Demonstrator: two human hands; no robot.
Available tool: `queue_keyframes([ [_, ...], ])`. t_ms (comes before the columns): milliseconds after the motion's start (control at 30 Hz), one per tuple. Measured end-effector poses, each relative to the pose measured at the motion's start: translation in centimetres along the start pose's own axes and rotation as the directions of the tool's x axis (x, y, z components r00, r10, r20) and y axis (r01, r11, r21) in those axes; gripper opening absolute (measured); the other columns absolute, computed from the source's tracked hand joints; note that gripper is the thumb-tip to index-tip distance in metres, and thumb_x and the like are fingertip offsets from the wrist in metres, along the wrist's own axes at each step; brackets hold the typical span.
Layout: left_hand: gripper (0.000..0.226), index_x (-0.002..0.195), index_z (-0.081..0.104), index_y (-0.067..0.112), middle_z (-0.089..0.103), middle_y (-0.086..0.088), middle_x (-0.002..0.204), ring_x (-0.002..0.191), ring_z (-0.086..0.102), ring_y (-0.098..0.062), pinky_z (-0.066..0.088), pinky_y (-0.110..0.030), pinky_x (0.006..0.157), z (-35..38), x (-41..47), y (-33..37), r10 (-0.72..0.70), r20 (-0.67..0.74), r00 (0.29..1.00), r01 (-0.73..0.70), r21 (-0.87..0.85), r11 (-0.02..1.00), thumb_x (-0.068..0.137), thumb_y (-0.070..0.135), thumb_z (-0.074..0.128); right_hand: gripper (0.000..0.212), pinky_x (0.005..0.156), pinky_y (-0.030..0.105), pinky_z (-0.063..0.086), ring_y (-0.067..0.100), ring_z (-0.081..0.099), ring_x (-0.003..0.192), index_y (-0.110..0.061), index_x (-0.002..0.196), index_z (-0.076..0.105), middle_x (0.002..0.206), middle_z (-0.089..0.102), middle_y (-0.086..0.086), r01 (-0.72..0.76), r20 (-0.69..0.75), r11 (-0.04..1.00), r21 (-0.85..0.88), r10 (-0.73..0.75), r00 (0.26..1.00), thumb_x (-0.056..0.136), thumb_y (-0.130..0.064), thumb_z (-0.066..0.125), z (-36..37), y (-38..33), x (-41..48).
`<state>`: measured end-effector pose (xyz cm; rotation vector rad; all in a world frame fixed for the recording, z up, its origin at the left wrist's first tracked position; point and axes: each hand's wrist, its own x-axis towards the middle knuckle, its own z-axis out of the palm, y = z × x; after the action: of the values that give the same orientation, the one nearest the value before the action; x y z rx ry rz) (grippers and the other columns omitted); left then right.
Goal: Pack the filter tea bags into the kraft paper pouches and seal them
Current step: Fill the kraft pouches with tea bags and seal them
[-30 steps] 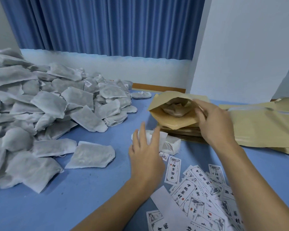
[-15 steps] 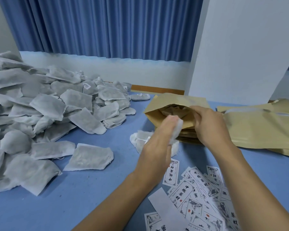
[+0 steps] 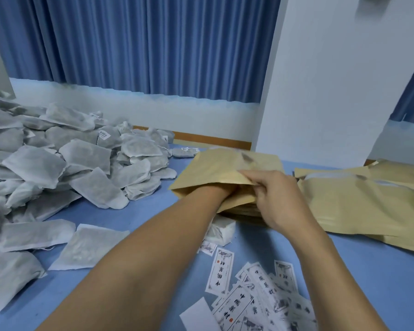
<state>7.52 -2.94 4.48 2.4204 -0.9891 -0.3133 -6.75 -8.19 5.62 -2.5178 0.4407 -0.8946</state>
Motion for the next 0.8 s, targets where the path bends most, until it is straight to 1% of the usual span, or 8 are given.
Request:
queue_keyframes([
  [100, 0.044, 0.147, 0.043, 0.009, 0.042, -0.017, 0.152, 0.141, 0.038, -0.034, 0.027, -0.043, 0.115, 0.5, 0.6, 1.1, -0.013, 0.062, 0.998, 0.003, 0.164, 0.986, 0.109, 0.029, 0.034, 0.057, 0.070, 0.006, 0.040, 0.016, 0.064, 0.088, -0.043, 0.116, 0.070, 0.094, 0.075, -0.003, 0.025, -0.013, 1.000, -0.005, -0.025, 1.000, 0.092, 0.002, 0.045, 0.3, 0.1, 0.1],
  [233, 0.036, 0.139, 0.049, 0.016, 0.053, -0.012, 0.140, 0.130, 0.050, -0.028, 0.037, -0.039, 0.112, 0.8, -0.1, 2.9, 0.203, -0.101, 0.974, -0.194, 0.095, 0.976, 0.105, 0.023, 0.038, 0.058, 0.081, 0.007, 0.036, 0.026, 0.064, 0.098, -0.036, 0.134, 0.063, 0.113, 0.073, 0.005, -0.086, -0.205, 0.996, 0.000, 0.084, 0.975, 0.093, 0.000, 0.044, 0.4, 0.7, 0.6],
  [400, 0.015, 0.101, 0.064, 0.014, 0.068, 0.000, 0.095, 0.087, 0.063, -0.019, 0.050, -0.031, 0.076, 2.2, -7.9, 1.0, 0.493, -0.581, 0.647, -0.620, -0.026, 0.784, 0.091, 0.012, 0.053, 0.069, 0.065, -0.004, 0.033, 0.001, 0.055, 0.068, -0.030, 0.139, 0.060, 0.089, 0.067, -0.007, -0.172, -0.221, 0.981, 0.094, 0.189, 0.957, 0.082, 0.008, 0.047, -0.1, 0.8, 0.3],
  [467, 0.011, 0.089, 0.065, 0.017, 0.065, 0.007, 0.080, 0.068, 0.056, -0.009, 0.045, -0.022, 0.064, 3.9, -11.4, 0.1, 0.321, -0.643, 0.695, -0.627, -0.323, 0.709, 0.086, 0.011, 0.057, 0.072, 0.062, -0.009, 0.029, 0.005, 0.054, 0.066, -0.029, 0.137, 0.061, 0.095, 0.071, -0.002, -0.197, -0.257, 0.975, 0.100, 0.217, 0.942, 0.080, 0.012, 0.043, -0.3, 0.7, 0.3],
  [567, 0.027, 0.102, 0.058, 0.015, 0.065, -0.003, 0.069, 0.059, 0.061, -0.016, 0.051, -0.032, 0.052, 5.2, -13.7, -1.0, -0.084, -0.119, 0.989, -0.083, -0.935, 0.343, 0.079, 0.019, 0.072, 0.071, 0.069, -0.012, 0.024, 0.002, 0.051, 0.081, -0.028, 0.131, 0.066, 0.114, 0.073, 0.004, -0.193, -0.303, 0.977, 0.087, 0.210, 0.930, 0.080, 0.014, 0.040, -0.5, 0.2, 0.2],
  [633, 0.058, 0.120, 0.054, 0.012, 0.073, -0.014, 0.090, 0.077, 0.073, -0.022, 0.059, -0.034, 0.060, 4.8, -13.2, -1.6, -0.069, 0.215, 0.974, 0.216, -0.976, 0.017, 0.075, 0.028, 0.087, 0.072, 0.077, -0.011, 0.026, -0.006, 0.052, 0.086, -0.028, 0.124, 0.071, 0.115, 0.074, 0.000, -0.157, -0.290, 0.983, 0.093, 0.177, 0.940, 0.078, 0.016, 0.039, -0.7, -0.4, -0.2],
  [733, 0.070, 0.129, 0.062, 0.015, 0.072, -0.016, 0.118, 0.111, 0.069, -0.027, 0.059, -0.039, 0.085, 2.7, -12.1, -2.6, 0.075, 0.229, 0.971, 0.241, -0.941, -0.240, 0.073, 0.054, 0.076, 0.071, 0.102, 0.006, 0.033, 0.009, 0.060, 0.117, -0.025, 0.115, 0.076, 0.128, 0.068, -0.002, -0.060, -0.110, 0.997, 0.042, 0.065, 0.992, 0.073, 0.018, 0.038, -0.7, -0.6, -1.7],
  [800, 0.064, 0.128, 0.063, 0.013, 0.073, -0.015, 0.117, 0.107, 0.071, -0.029, 0.059, -0.042, 0.085, 2.2, -11.5, -2.8, 0.051, 0.238, 0.970, 0.241, -0.909, -0.339, 0.083, 0.058, 0.068, 0.069, 0.111, 0.014, 0.030, 0.014, 0.051, 0.132, -0.025, 0.112, 0.077, 0.142, 0.057, -0.004, 0.021, 0.151, 1.000, -0.013, -0.019, 0.988, 0.075, 0.019, 0.040, -0.8, -0.2, -3.1],
])
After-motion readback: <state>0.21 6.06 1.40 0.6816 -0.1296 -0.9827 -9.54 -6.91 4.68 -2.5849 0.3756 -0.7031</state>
